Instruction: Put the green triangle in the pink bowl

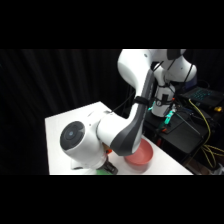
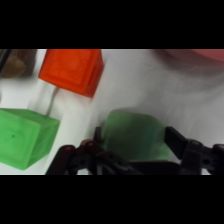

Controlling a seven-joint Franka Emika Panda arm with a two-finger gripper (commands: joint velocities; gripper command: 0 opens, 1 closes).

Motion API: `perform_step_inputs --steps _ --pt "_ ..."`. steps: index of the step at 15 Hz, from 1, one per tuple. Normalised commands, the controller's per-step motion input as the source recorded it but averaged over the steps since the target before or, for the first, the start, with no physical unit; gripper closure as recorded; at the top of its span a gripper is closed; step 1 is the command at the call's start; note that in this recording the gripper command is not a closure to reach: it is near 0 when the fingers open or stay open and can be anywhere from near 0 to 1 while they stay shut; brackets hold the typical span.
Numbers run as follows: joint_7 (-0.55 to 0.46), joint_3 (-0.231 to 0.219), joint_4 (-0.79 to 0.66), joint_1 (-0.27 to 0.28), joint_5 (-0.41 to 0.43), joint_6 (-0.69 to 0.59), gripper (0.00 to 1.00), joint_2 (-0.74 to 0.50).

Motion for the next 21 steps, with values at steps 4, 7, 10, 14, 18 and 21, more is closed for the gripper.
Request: perform_step_inputs --steps 4,7,10,14,18,21 --pt "-0.12 0.007 0.08 0.001 0.048 -0.12 1.0 0.02" --pt "-0.09 -0.023 0.04 0.006 0.013 -0.08 1.0 -0.03" --pt "-0.1 -0.02 -0.1 -0.019 0.014 -0.06 1.0 -0.2" --pt "-0.08 -0.026 -0.46 -0.043 -0.008 0.04 1.0 -0.56" --pt "0.0 -0.005 -0.91 -0.05 -0.013 0.23 1.0 -0.85" --pt "0.07 0.01 -0.99 -0.017 -0.038 0.35 1.0 -0.79"
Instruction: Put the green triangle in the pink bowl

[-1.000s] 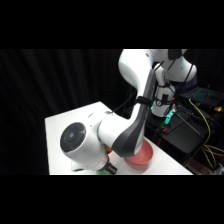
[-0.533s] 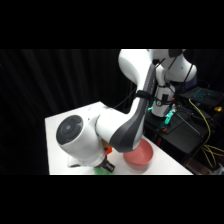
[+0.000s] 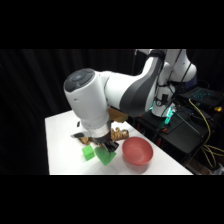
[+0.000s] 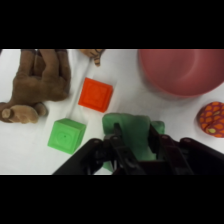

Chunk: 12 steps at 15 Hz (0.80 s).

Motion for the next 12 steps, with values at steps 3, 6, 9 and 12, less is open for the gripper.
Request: perform_step_inputs --steps 3,6,9,12 --pt "0.13 0.024 -0.99 0.008 -0.079 0.41 1.0 -0.67" --pt "0.17 0.036 -0.95 0.028 -0.107 0.38 1.0 -0.61" --pt "0.2 0.061 -0.69 0.045 -0.09 0.25 1.0 -0.5" --pt "0.21 0.097 -0.43 0.079 -0.082 0.1 1.0 -0.37"
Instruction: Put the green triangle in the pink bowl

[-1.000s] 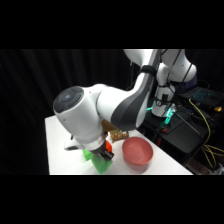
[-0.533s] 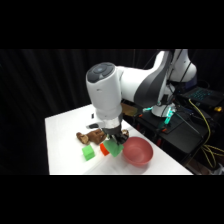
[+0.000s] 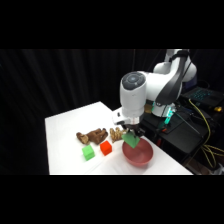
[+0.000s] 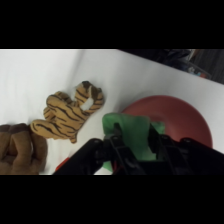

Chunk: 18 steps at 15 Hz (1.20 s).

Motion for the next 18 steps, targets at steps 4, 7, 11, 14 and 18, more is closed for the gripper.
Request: perform_step_inputs --steps 4,7,11,14,18 --pt "0.15 0.072 -0.21 0.052 -0.087 0.03 1.0 -0.24" --pt "0.09 0.028 -0.09 -0.003 -0.047 0.0 0.0 -0.17" --pt "0.07 0.018 -0.08 -0.018 -0.025 0.01 0.0 -0.17" --pt "0.04 0.007 -0.05 -0.031 -0.02 -0.01 0.0 -0.15" --pt "0.02 0.002 -0.04 -0.037 -0.023 0.01 0.0 -0.17"
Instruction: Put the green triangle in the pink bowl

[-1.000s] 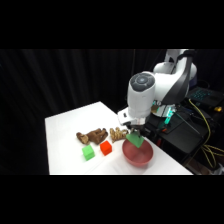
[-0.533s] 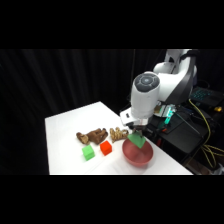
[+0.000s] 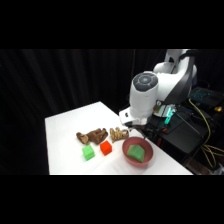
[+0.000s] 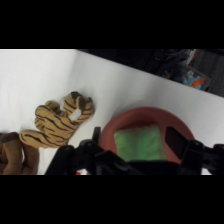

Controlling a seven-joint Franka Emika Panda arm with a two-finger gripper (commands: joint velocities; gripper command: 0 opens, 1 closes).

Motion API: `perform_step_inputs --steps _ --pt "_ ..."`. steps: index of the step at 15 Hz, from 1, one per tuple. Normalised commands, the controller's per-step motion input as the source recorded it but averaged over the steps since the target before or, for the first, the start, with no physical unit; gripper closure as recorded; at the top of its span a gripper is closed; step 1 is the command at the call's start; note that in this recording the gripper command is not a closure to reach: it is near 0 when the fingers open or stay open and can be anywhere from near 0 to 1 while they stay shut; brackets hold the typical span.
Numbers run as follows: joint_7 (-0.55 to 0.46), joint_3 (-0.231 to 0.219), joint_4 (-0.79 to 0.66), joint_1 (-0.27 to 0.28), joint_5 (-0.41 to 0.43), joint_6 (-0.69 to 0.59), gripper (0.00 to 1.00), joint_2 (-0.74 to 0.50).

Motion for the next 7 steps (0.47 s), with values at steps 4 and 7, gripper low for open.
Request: perform_step_inputs --steps 4,7 --pt "-0.04 -0.014 -0.08 -0.062 -0.033 0.12 0.0 -0.31" --pt "-0.11 -0.042 -0.08 -0.111 0.022 0.14 0.0 -0.37"
